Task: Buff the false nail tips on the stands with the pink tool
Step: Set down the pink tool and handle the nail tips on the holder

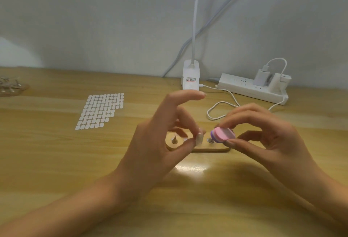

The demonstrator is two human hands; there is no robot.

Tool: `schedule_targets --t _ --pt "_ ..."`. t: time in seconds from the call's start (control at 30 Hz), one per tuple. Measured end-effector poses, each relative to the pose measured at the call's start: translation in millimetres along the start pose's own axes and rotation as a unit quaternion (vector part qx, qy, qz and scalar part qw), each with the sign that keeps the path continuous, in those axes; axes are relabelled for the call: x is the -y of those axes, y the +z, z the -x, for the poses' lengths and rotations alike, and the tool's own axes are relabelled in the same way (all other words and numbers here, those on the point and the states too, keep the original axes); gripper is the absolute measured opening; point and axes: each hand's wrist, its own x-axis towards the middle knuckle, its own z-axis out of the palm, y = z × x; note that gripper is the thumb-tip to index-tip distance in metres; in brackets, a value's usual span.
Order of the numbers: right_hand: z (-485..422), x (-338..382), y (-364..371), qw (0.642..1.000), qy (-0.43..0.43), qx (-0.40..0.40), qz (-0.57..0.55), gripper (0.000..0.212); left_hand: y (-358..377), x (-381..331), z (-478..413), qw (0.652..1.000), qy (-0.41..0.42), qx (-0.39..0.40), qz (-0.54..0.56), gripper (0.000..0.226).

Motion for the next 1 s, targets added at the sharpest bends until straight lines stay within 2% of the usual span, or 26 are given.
schedule_targets --t 0.17,0.3,0.43,0.53,0.63,1.0 --pt "-11.3 11.1 3.6 1.000 -0.028 0.003 -0.012 0.025 -2.9 -4.5 5.1 0.992 -0.093 -0.006 0.083 0.064" --pt "-23.3 18.3 10.8 0.997 -0.073 0.012 0.014 0.022 -6.4 -1.0 6.2 0.986 -0.122 -0.018 0.113 0.061" --pt "-24.5 18.9 25.4 0.989 -0.131 0.021 0.071 0.017 -6.0 -1.0 7.1 0.981 -0.139 -0.032 0.135 0.052" --pt "-23.3 17.7 26.5 0.987 -0.127 -0.008 0.093 0.017 -6.6 0.7 7.0 0.980 -0.149 -0.035 0.127 0.052" --pt "-19.9 18.2 26.4 0.982 -0.151 0.006 0.111 0.015 -6.6 0.0 7.8 0.982 -0.146 -0.024 0.116 0.051" --pt "-17.0 14.1 26.1 0.986 -0.138 0.014 0.098 0.018 -6.1 0.3 8.0 0.986 -0.148 -0.023 0.078 0.052"
